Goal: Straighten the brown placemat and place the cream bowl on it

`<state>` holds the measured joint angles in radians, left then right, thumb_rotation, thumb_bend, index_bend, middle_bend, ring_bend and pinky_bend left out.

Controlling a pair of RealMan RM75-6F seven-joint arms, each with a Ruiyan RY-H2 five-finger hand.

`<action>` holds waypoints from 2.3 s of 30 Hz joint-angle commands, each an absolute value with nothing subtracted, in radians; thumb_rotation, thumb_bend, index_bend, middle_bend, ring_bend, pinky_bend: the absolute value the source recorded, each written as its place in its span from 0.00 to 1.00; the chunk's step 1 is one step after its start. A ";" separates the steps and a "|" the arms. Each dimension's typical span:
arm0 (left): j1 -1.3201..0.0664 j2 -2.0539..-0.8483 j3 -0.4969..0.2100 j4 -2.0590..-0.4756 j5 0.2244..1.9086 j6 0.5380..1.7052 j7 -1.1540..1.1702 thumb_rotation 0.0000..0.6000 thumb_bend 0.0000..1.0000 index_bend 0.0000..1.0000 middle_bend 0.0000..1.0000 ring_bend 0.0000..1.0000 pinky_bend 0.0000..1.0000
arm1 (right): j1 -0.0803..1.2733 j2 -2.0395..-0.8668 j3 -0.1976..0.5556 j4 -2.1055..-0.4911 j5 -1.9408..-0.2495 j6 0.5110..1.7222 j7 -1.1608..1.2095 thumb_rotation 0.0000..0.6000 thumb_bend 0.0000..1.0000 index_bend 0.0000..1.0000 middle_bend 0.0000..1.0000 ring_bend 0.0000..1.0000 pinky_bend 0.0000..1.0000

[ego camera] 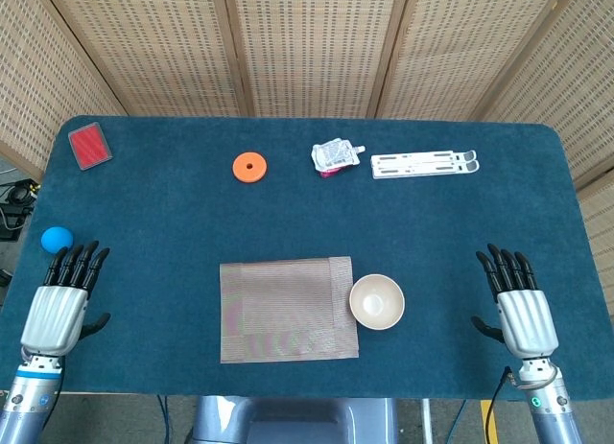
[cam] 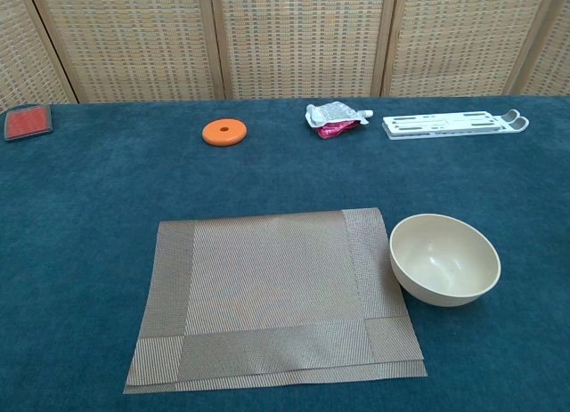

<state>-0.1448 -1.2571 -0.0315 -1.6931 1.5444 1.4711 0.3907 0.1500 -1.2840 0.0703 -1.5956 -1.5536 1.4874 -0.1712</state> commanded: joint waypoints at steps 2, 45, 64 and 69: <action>-0.157 -1.266 -0.018 -1.698 1.557 1.444 0.385 1.00 0.10 0.18 0.00 0.00 0.00 | 0.149 -1.284 0.070 -1.597 -1.553 1.487 -0.171 1.00 0.14 0.03 0.00 0.00 0.00; -0.258 -1.626 0.110 -1.536 1.640 1.157 0.557 1.00 0.28 0.19 0.00 0.00 0.00 | 0.148 -1.258 0.080 -1.609 -1.539 1.483 -0.111 1.00 0.14 0.03 0.00 0.00 0.00; -0.275 -1.672 0.106 -1.518 1.621 1.144 0.569 1.00 0.28 0.20 0.00 0.00 0.00 | 0.148 -1.256 0.081 -1.611 -1.537 1.482 -0.107 1.00 0.14 0.04 0.00 0.00 0.00; -0.278 -1.684 0.108 -1.509 1.622 1.144 0.578 1.00 0.28 0.20 0.00 0.00 0.00 | 0.148 -1.255 0.080 -1.612 -1.537 1.481 -0.105 1.00 0.14 0.04 0.00 0.00 0.00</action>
<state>-0.2778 -1.6832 0.1072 -1.5096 1.6219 1.1442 0.5775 0.1482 -1.2550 0.0799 -1.6120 -1.5374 1.4809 -0.1051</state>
